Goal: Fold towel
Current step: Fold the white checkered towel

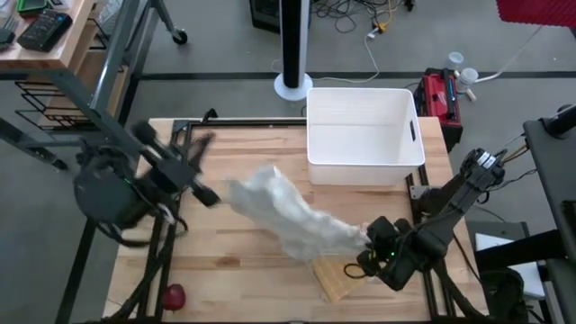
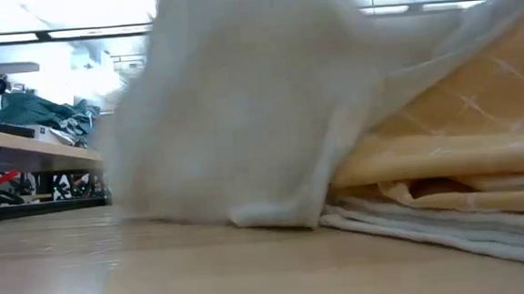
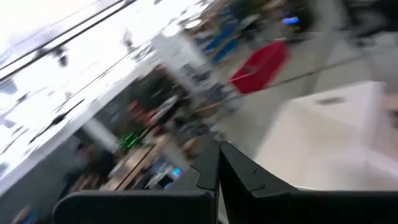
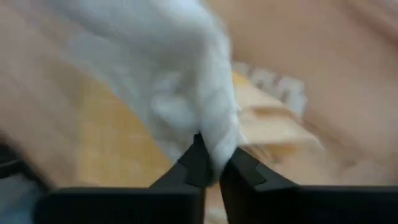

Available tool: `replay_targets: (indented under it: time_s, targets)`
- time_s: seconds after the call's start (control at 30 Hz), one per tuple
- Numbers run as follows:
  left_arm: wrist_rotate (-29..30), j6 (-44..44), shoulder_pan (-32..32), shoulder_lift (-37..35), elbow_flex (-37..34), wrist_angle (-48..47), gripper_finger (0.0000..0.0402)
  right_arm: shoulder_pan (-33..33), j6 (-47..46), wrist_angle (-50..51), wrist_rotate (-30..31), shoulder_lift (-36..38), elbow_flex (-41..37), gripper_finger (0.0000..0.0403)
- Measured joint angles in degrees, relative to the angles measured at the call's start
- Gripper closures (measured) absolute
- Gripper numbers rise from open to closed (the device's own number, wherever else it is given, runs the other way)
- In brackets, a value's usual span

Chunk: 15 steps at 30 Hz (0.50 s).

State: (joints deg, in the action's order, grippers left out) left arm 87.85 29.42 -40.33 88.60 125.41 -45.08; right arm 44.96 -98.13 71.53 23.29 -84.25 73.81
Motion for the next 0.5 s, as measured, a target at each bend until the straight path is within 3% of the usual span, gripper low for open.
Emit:
replay_targets:
  time_s: [0.1,0.33,0.5]
  targets:
    - [3.50,-0.13,0.04,-0.38,0.14,-0.15,0.0400,-0.45,-0.11,1.29,0.78,0.52,0.36,0.0348]
    - [2.76,-1.95,0.02,-1.28,-0.20,-2.10,0.0401,-1.15,1.29,5.59,4.29,0.81,0.32,0.0266]
    - [2.76,-4.25,-0.07,-1.92,-0.14,-4.75,0.0401,-2.83,4.87,7.06,-2.28,1.22,0.43,0.0224]
